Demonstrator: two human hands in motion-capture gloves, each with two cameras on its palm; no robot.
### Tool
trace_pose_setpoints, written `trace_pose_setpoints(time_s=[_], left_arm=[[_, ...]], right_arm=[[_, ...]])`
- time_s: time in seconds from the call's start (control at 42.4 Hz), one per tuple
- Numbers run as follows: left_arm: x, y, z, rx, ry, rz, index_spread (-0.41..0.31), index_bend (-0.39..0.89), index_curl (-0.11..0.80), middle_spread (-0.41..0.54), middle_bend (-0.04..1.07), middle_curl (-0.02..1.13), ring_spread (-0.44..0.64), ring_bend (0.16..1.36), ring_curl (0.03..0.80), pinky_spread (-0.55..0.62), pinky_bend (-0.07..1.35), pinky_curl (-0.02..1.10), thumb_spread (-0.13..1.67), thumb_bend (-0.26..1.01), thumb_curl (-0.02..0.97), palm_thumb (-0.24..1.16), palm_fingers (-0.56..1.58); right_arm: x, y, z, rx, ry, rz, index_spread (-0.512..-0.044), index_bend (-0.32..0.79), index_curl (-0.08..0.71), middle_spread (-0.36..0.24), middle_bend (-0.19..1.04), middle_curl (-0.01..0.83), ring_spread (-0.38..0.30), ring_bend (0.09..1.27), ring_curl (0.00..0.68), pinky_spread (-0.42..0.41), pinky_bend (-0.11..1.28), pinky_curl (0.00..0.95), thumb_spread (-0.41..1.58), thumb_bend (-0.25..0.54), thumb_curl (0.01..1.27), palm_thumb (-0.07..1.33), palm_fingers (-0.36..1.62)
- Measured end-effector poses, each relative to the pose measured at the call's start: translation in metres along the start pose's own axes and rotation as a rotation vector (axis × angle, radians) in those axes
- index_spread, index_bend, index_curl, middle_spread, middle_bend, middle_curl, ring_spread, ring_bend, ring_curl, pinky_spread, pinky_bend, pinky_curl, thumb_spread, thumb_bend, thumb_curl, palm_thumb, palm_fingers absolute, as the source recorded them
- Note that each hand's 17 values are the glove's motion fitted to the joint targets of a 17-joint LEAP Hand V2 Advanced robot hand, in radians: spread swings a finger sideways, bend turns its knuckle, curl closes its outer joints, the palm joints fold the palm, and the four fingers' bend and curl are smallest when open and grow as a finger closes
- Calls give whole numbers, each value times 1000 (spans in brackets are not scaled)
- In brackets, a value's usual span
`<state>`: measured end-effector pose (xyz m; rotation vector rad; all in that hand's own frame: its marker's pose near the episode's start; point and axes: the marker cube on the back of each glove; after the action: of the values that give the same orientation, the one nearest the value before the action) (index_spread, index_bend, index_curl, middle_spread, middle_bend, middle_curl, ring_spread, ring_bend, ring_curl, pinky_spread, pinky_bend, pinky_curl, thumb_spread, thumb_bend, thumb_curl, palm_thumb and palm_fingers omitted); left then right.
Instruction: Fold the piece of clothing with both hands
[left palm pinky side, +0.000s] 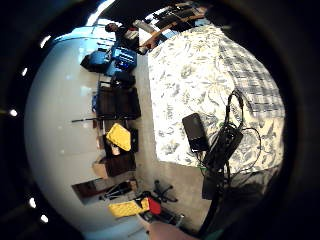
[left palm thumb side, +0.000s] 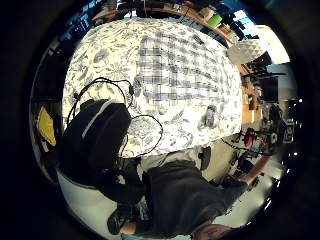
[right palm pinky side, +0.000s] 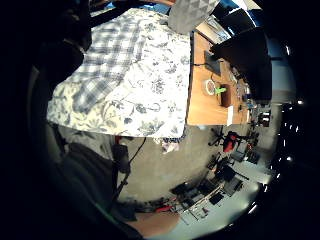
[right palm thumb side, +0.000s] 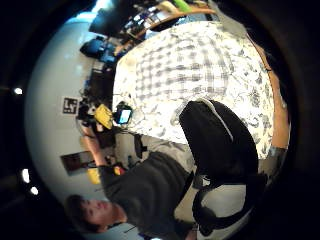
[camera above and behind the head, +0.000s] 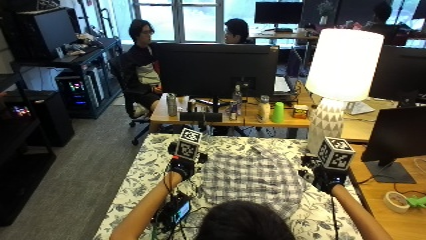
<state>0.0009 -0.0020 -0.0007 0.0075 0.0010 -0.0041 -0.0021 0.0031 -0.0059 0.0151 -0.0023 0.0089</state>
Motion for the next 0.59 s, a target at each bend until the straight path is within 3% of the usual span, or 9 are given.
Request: trace_pose_setpoints(time_s=[0.024, 0.118, 0.236, 0.589], left_arm=[[0, 1, -1, 0, 0, 0, 44, 54, 8, 74, 142, 26, 103, 488, 95, 134, 391, 85, 420, 128, 35, 208, 292], [3, 5, -7, 4, -12, 3, 63, 77, 29, 111, 164, 79, 154, 575, 170, 195, 450, 156, 672, 132, 55, 236, 232], [9, 10, -14, 22, -37, 18, 77, 102, 56, 137, 180, 122, 191, 631, 213, 239, 482, 201, 876, 120, 79, 252, 186], [16, 21, -23, 14, -41, 37, 83, 127, 128, 163, 188, 211, 232, 689, 259, 281, 516, 263, 1109, 58, 136, 273, 131]], right_arm=[[-1, 1, -2, 5, 1, 2, -164, -12, -12, -6, 235, 63, -6, 477, 103, 18, 557, 128, 420, 243, 51, 363, 616], [0, 8, -12, 28, 16, 16, -235, 14, 29, -7, 249, 127, -8, 552, 204, 26, 632, 223, 698, 271, 71, 411, 544], [12, 6, -15, 41, 26, 37, -282, 40, 41, -4, 275, 183, -10, 597, 259, 31, 667, 275, 928, 275, 90, 436, 505], [23, -2, -24, 47, 49, 47, -315, 94, 90, -7, 285, 279, -11, 619, 312, 37, 675, 321, 1221, 228, 124, 457, 490]])
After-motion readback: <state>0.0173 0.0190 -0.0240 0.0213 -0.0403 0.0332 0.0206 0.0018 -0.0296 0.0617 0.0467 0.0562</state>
